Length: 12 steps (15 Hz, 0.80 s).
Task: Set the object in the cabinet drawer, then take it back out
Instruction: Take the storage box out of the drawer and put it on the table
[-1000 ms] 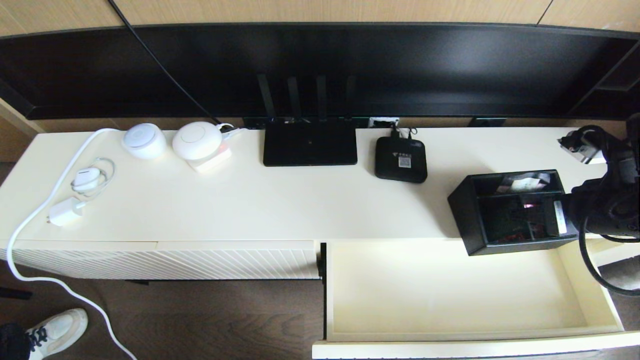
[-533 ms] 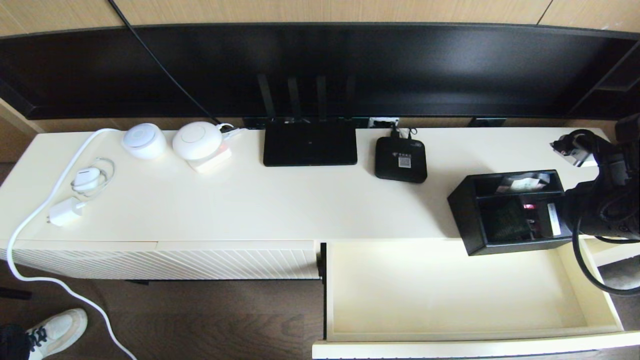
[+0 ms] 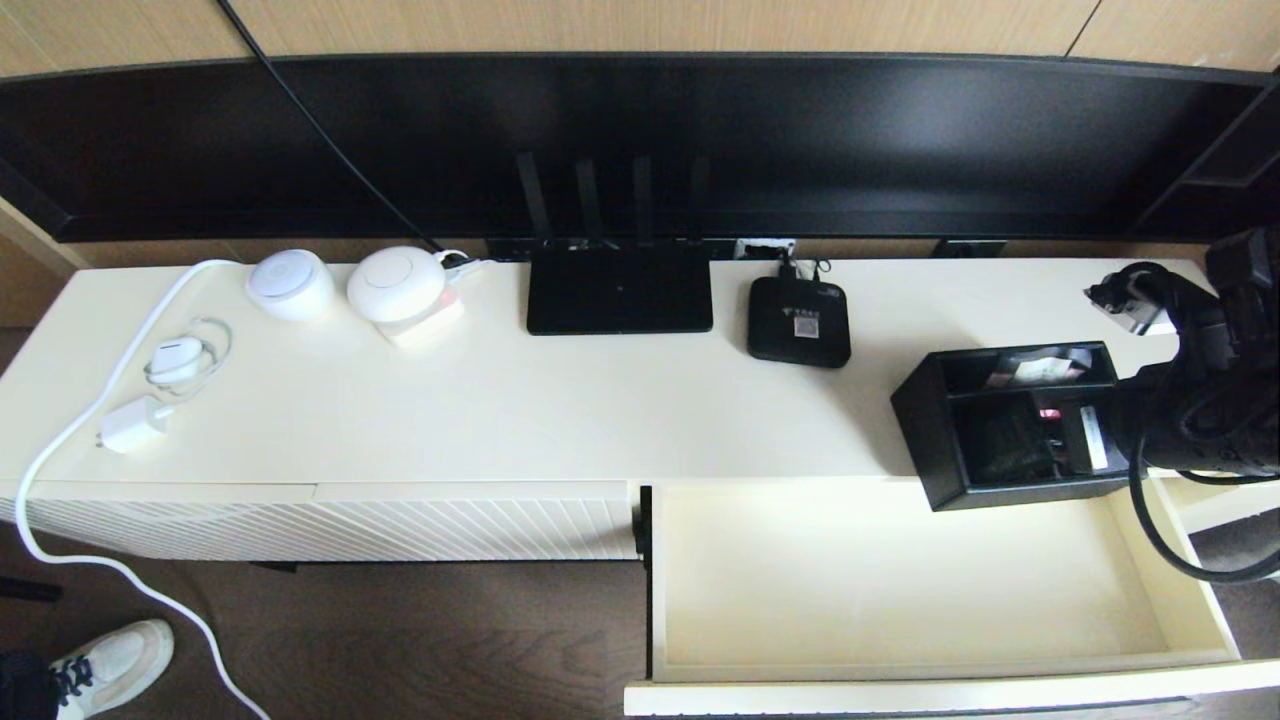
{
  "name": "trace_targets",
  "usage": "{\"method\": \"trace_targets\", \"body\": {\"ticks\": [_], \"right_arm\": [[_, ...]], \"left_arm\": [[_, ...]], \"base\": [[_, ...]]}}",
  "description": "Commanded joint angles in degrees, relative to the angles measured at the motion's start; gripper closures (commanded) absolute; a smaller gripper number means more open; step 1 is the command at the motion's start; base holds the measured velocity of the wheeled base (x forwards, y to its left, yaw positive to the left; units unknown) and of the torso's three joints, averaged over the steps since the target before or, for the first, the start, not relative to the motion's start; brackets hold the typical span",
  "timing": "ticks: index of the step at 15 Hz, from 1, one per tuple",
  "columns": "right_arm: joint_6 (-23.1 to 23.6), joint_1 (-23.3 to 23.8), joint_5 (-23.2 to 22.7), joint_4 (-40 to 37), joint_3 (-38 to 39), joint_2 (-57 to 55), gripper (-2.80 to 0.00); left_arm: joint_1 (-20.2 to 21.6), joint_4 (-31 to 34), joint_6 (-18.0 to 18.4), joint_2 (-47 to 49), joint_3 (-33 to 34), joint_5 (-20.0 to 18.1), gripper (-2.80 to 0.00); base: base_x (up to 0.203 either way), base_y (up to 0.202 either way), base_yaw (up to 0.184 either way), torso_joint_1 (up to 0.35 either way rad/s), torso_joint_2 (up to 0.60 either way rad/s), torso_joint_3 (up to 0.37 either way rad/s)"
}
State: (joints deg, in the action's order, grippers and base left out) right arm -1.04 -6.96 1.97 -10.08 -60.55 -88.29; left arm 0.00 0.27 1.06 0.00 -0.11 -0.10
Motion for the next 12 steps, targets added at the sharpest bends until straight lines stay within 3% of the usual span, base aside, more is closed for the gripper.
{"method": "trace_targets", "body": {"ticks": [1,12], "right_arm": [[-0.11,-0.16,-0.13,0.13,-1.25,-2.62,0.00],[2.88,2.83,0.05,-0.23,-2.73,2.65,0.00]], "left_arm": [[0.00,0.00,-0.01,0.00,0.01,0.01,0.00],[0.00,0.00,-0.01,0.00,0.02,0.01,0.00]], "base": [[0.000,0.000,0.000,0.000,0.00,0.000],[0.000,0.000,0.000,0.000,0.00,0.000]]}}
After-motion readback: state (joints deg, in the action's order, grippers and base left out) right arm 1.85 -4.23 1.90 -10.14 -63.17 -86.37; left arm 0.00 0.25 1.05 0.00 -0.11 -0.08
